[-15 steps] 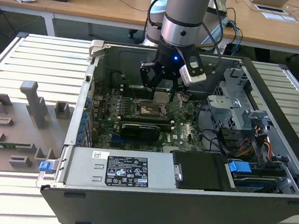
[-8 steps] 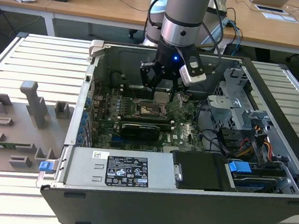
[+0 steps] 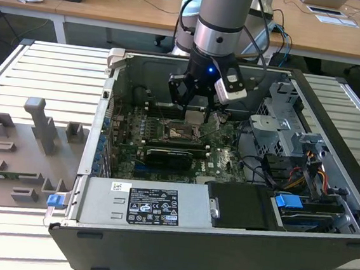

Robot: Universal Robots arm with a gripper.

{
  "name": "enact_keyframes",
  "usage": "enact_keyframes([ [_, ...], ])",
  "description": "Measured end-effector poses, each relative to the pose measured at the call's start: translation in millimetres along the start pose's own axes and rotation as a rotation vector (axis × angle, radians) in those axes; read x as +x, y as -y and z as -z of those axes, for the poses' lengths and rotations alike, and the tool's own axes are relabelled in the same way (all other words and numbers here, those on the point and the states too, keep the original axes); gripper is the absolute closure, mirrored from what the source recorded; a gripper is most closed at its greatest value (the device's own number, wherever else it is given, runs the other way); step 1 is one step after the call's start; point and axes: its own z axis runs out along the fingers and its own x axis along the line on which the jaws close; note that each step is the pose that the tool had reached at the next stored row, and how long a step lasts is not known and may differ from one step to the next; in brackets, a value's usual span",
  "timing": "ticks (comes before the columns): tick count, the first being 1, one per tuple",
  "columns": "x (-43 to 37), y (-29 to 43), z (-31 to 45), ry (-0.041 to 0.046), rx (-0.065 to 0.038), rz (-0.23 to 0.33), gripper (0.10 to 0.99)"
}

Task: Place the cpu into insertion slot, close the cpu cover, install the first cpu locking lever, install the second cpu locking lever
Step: 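Place the cpu into insertion slot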

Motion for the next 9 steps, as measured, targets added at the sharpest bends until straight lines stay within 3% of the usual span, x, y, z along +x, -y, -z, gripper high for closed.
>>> enact_keyframes([
  [9,0.0,0.0,-0.1,0.0018,0.001,-0.077,0.541],
])
